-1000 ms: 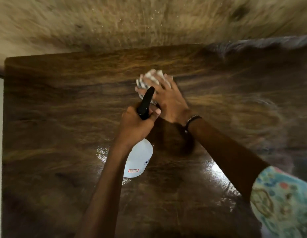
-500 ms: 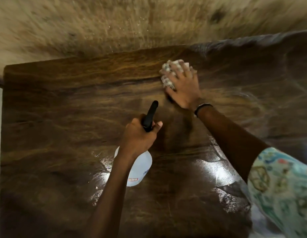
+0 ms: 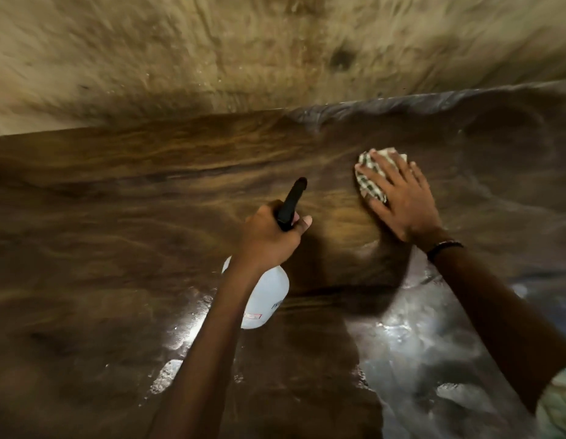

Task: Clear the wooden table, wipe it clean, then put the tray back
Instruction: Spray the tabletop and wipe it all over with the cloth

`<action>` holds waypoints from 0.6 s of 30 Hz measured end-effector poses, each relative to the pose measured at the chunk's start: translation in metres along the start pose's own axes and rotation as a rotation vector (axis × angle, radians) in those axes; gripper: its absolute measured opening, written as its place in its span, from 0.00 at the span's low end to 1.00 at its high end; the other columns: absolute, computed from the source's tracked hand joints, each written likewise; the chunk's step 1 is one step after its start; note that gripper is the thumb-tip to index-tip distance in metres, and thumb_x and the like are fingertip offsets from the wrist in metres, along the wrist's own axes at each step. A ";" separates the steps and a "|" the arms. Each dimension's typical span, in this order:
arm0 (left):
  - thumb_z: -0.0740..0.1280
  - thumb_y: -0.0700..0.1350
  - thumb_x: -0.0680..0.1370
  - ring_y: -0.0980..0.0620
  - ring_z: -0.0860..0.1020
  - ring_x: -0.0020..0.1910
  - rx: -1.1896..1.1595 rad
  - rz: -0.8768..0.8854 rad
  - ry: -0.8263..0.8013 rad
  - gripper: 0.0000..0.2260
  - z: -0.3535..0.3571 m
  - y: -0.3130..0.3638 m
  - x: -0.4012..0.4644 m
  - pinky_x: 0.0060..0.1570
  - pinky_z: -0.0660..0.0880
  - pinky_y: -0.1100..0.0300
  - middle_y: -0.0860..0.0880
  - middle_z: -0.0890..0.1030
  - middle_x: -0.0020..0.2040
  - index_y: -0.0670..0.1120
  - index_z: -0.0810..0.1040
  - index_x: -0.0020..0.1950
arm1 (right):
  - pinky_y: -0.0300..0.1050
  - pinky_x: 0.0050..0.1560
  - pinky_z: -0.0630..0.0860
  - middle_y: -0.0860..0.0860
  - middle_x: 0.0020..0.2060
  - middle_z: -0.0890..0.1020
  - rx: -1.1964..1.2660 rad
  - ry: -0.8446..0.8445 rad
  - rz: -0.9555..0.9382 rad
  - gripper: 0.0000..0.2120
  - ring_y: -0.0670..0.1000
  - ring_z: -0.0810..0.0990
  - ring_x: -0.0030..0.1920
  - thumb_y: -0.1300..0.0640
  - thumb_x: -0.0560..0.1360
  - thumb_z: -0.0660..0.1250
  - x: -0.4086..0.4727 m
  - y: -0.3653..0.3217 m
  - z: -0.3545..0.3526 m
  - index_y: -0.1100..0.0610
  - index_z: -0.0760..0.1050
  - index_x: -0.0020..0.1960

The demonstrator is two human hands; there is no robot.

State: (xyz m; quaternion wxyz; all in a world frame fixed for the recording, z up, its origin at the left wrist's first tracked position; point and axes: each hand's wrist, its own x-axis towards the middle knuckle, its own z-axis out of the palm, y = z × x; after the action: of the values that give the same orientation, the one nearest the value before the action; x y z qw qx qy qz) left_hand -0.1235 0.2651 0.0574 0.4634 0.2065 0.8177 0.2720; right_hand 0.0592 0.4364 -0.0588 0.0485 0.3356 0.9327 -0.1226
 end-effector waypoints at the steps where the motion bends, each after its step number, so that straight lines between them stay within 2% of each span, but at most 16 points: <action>1: 0.69 0.52 0.74 0.52 0.76 0.45 -0.027 -0.016 -0.015 0.10 0.006 0.009 0.003 0.48 0.68 0.59 0.51 0.78 0.42 0.46 0.78 0.49 | 0.58 0.75 0.52 0.47 0.77 0.56 0.009 0.001 0.023 0.27 0.54 0.52 0.77 0.40 0.77 0.48 0.005 0.010 -0.004 0.42 0.55 0.76; 3: 0.67 0.51 0.75 0.57 0.72 0.40 -0.058 -0.049 -0.031 0.07 0.018 0.025 0.009 0.48 0.67 0.58 0.55 0.74 0.39 0.49 0.75 0.44 | 0.58 0.75 0.50 0.47 0.77 0.56 0.017 0.014 0.038 0.27 0.54 0.52 0.77 0.40 0.77 0.48 0.013 0.026 -0.007 0.42 0.56 0.76; 4: 0.67 0.52 0.76 0.58 0.71 0.38 -0.057 -0.058 -0.025 0.08 0.022 0.031 0.011 0.48 0.66 0.58 0.56 0.72 0.37 0.52 0.71 0.40 | 0.58 0.75 0.50 0.47 0.77 0.56 0.014 0.024 0.031 0.27 0.54 0.52 0.77 0.40 0.78 0.48 0.015 0.031 -0.007 0.42 0.56 0.76; 7: 0.67 0.53 0.76 0.52 0.71 0.41 -0.007 -0.062 0.003 0.15 0.034 0.047 0.021 0.49 0.68 0.58 0.56 0.69 0.36 0.54 0.63 0.35 | 0.58 0.75 0.50 0.47 0.78 0.55 0.018 0.039 0.019 0.27 0.54 0.52 0.77 0.40 0.78 0.48 0.021 0.047 -0.010 0.43 0.56 0.76; 10: 0.67 0.53 0.75 0.52 0.72 0.42 0.009 -0.086 -0.010 0.12 0.043 0.055 0.034 0.49 0.69 0.57 0.55 0.71 0.36 0.54 0.67 0.37 | 0.57 0.75 0.48 0.46 0.78 0.54 0.030 0.041 0.025 0.27 0.53 0.50 0.78 0.40 0.78 0.48 0.031 0.065 -0.008 0.42 0.55 0.76; 13: 0.68 0.53 0.75 0.50 0.73 0.44 0.007 -0.089 -0.015 0.09 0.046 0.057 0.042 0.48 0.69 0.57 0.55 0.72 0.37 0.48 0.75 0.45 | 0.59 0.75 0.48 0.46 0.78 0.55 0.057 0.069 0.025 0.26 0.53 0.49 0.78 0.40 0.78 0.50 0.043 0.067 -0.007 0.41 0.56 0.76; 15: 0.67 0.53 0.75 0.51 0.71 0.44 0.000 -0.101 0.021 0.10 0.045 0.058 0.044 0.48 0.68 0.57 0.54 0.70 0.37 0.49 0.70 0.42 | 0.59 0.74 0.49 0.46 0.77 0.56 0.069 0.100 0.046 0.25 0.53 0.50 0.78 0.40 0.79 0.51 0.055 0.059 -0.007 0.42 0.58 0.75; 18: 0.67 0.52 0.76 0.51 0.71 0.46 -0.021 -0.102 0.071 0.11 0.042 0.059 0.046 0.50 0.69 0.57 0.51 0.72 0.42 0.50 0.66 0.45 | 0.59 0.74 0.50 0.47 0.77 0.58 0.055 0.111 0.047 0.24 0.55 0.52 0.77 0.40 0.79 0.51 0.085 0.032 -0.005 0.41 0.60 0.74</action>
State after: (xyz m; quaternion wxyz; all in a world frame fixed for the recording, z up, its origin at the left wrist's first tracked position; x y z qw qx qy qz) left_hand -0.1042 0.3482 0.0468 0.4494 0.1496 0.8403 0.2638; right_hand 0.0136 0.5138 -0.0749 -0.0098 0.3650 0.9221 -0.1279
